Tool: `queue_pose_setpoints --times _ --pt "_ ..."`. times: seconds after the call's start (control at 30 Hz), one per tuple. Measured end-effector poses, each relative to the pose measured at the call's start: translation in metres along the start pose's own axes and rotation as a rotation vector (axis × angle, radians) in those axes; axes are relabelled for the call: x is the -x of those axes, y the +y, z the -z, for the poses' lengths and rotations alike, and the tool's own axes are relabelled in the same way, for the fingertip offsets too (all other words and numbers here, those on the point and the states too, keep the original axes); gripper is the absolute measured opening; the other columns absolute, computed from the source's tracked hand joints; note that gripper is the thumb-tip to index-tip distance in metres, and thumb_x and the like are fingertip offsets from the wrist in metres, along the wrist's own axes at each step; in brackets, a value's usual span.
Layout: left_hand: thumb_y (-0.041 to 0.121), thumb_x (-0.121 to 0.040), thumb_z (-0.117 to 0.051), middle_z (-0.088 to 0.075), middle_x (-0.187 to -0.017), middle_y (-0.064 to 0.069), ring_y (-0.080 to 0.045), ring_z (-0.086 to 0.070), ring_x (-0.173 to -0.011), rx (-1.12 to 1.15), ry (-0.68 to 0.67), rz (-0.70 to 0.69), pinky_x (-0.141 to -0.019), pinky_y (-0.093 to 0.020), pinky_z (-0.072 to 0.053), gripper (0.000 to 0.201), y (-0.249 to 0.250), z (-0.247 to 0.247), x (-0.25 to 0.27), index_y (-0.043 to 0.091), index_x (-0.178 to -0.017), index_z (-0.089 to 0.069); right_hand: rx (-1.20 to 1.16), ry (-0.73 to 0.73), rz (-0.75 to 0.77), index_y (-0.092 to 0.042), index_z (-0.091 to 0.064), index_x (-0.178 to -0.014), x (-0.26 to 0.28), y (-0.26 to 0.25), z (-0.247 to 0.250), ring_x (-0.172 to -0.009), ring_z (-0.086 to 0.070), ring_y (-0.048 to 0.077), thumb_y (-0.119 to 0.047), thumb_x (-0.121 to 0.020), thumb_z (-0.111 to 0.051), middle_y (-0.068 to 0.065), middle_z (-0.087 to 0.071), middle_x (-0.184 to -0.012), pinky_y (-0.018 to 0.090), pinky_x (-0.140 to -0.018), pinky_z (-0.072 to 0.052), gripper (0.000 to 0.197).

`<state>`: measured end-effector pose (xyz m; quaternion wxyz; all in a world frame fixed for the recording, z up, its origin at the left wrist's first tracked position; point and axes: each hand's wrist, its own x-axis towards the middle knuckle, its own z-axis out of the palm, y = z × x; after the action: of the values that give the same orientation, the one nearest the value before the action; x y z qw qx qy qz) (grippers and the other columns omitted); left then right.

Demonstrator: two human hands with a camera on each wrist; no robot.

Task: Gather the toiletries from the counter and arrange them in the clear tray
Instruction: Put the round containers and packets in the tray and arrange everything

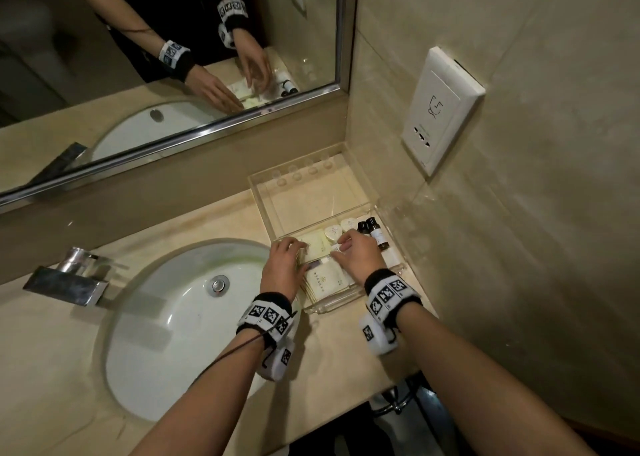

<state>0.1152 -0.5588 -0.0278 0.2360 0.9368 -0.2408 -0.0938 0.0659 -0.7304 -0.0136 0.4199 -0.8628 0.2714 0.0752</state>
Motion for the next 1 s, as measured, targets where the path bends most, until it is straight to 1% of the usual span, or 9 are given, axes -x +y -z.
queue_pose_setpoints --times 0.13,0.23,0.3,0.47,0.63,0.77,0.83,0.9,1.0 --pt "0.016 -0.081 -0.07 -0.059 -0.12 -0.003 -0.025 -0.049 -0.118 -0.093 -0.071 -0.052 -0.088 -0.035 -0.049 0.037 -0.004 -0.003 -0.011 0.014 -0.117 -0.062 -0.073 -0.016 -0.165 -0.006 -0.062 -0.109 -0.014 -0.006 -0.012 -0.104 -0.064 0.025 -0.026 -0.081 -0.077 0.01 -0.066 -0.109 0.035 -0.091 -0.053 0.037" --pt "0.015 -0.081 -0.069 -0.061 -0.114 -0.003 -0.026 -0.051 -0.111 -0.093 -0.051 -0.045 -0.083 -0.036 -0.05 0.03 -0.006 -0.005 -0.013 0.013 -0.11 -0.063 -0.114 -0.026 -0.262 -0.002 -0.064 -0.112 -0.018 -0.013 -0.017 -0.109 -0.063 0.028 -0.026 -0.081 -0.076 0.014 -0.067 -0.113 0.037 -0.095 -0.051 0.041" --pt "0.014 -0.081 -0.067 -0.061 -0.11 -0.001 -0.025 -0.053 -0.107 -0.086 -0.023 -0.033 -0.078 -0.036 -0.051 0.024 -0.006 -0.006 -0.012 0.014 -0.105 -0.063 -0.132 -0.034 -0.289 0.001 -0.066 -0.108 -0.021 -0.017 -0.02 -0.108 -0.063 0.03 -0.026 -0.083 -0.074 0.016 -0.069 -0.112 0.037 -0.094 -0.051 0.038" --pt "0.014 -0.081 -0.067 -0.061 -0.103 0.002 -0.022 -0.054 -0.1 -0.053 0.029 -0.009 -0.068 -0.034 -0.05 0.017 -0.007 -0.006 -0.007 0.016 -0.097 -0.063 -0.129 -0.035 -0.347 -0.004 -0.069 -0.112 -0.025 -0.019 -0.024 -0.115 -0.061 0.03 -0.026 -0.087 -0.071 0.015 -0.067 -0.121 0.034 -0.098 -0.049 0.034" --pt "0.022 -0.08 -0.071 -0.06 -0.104 0.001 -0.021 -0.052 -0.103 -0.019 0.009 -0.032 -0.071 -0.031 -0.048 0.02 -0.009 -0.005 -0.007 0.016 -0.097 -0.063 -0.162 -0.042 -0.351 -0.008 -0.071 -0.105 -0.022 -0.016 -0.019 -0.114 -0.061 0.028 -0.021 -0.087 -0.07 0.01 -0.068 -0.12 0.033 -0.097 -0.048 0.022" --pt "0.027 -0.079 -0.074 -0.058 -0.107 0.0 -0.021 -0.051 -0.104 -0.046 -0.051 -0.082 -0.076 -0.034 -0.051 0.028 -0.009 -0.005 -0.011 0.016 -0.101 -0.062 -0.08 -0.054 -0.382 -0.009 -0.07 -0.105 -0.023 -0.011 -0.017 -0.11 -0.063 0.026 -0.027 -0.083 -0.073 0.008 -0.069 -0.116 0.031 -0.091 -0.049 0.028" --pt "0.027 -0.079 -0.073 -0.057 -0.106 0.001 -0.021 -0.05 -0.104 -0.076 -0.066 -0.087 -0.074 -0.037 -0.053 0.028 -0.008 -0.007 -0.012 0.018 -0.102 -0.061 -0.033 -0.052 -0.348 -0.01 -0.07 -0.103 -0.023 -0.008 -0.018 -0.106 -0.064 0.025 -0.031 -0.082 -0.073 0.007 -0.07 -0.112 0.033 -0.09 -0.051 0.031" --pt "0.03 -0.08 -0.072 -0.056 -0.106 0.001 -0.02 -0.05 -0.104 -0.086 -0.063 -0.066 -0.074 -0.036 -0.052 0.028 -0.006 -0.007 -0.013 0.018 -0.102 -0.059 -0.022 -0.045 -0.281 -0.011 -0.07 -0.096 -0.021 -0.007 -0.019 -0.102 -0.065 0.025 -0.031 -0.084 -0.072 0.006 -0.071 -0.106 0.036 -0.091 -0.053 0.023" --pt "0.03 -0.08 -0.072 -0.056 -0.106 0.0 -0.021 -0.05 -0.103 -0.073 -0.047 -0.029 -0.073 -0.033 -0.05 0.027 -0.002 -0.007 -0.017 0.018 -0.101 -0.059 -0.017 0.087 -0.209 -0.015 -0.064 -0.095 -0.015 -0.001 -0.011 -0.092 -0.067 0.023 -0.028 -0.09 -0.064 0.004 -0.069 -0.098 0.037 -0.081 -0.057 0.014"
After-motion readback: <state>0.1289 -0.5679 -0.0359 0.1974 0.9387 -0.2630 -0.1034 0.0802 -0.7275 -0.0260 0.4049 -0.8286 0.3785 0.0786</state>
